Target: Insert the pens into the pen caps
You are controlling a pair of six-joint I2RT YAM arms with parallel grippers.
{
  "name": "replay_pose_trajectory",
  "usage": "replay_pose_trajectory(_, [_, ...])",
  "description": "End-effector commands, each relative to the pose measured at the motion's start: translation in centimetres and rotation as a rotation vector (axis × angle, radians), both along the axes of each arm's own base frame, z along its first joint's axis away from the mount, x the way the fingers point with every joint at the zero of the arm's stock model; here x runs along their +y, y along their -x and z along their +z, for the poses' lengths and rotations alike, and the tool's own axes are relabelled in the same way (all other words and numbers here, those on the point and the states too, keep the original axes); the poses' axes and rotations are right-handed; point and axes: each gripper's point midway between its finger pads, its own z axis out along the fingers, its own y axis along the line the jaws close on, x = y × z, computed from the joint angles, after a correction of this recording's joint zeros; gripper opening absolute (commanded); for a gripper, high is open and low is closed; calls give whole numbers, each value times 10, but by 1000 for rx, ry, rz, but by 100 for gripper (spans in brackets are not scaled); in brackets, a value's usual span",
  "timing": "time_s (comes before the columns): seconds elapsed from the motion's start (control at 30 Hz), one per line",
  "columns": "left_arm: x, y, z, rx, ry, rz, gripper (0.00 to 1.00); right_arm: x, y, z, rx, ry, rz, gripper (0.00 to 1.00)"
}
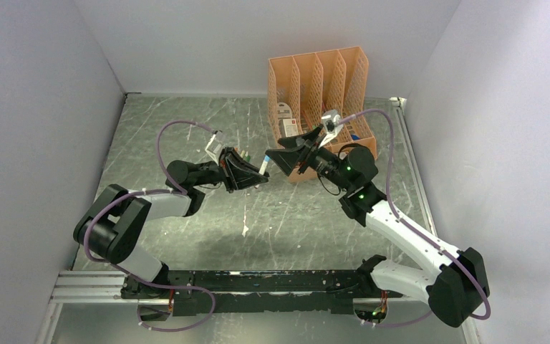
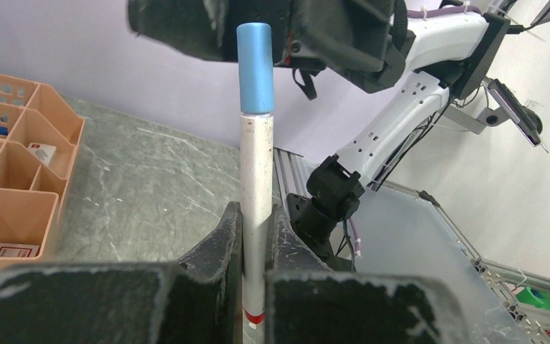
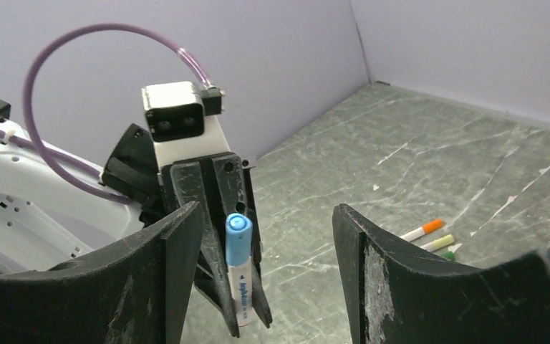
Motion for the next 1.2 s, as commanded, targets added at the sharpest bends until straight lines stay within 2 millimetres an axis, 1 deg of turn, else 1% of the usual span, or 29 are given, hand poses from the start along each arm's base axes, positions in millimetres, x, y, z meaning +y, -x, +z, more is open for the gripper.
replay_pose_trajectory(0.0, [10, 22, 41, -282, 135, -9, 7, 9, -2, -1, 21, 38, 46, 66])
replay_pose_trajectory(0.1, [9, 19, 39, -275, 140, -1, 7, 10, -3, -4, 42, 43, 50, 66])
replay_pose_trajectory(0.33, [7, 14, 38, -259, 141, 1, 7, 12, -1, -4, 49, 33, 59, 59])
replay_pose_trajectory(0.57, [4, 8, 32, -227, 137, 11, 7, 18, -2, -3, 48, 32, 81, 58])
replay_pose_trajectory(0.73, [3, 5, 30, -211, 131, 17, 7, 23, -2, -7, 58, 34, 95, 51])
replay_pose_trajectory(0.8, [3, 6, 32, -211, 134, 10, 7, 24, -2, -10, 68, 37, 100, 44])
replay_pose_trajectory(0.87, [3, 7, 35, -213, 136, 7, 7, 24, -1, -13, 74, 37, 98, 33])
replay_pose_trajectory(1.0, [2, 3, 36, -218, 124, 25, 7, 22, 0, -17, 82, 42, 88, 0])
replay_pose_trajectory(1.17, [2, -2, 41, -210, 133, 44, 7, 22, 4, -28, 101, 64, 88, 0])
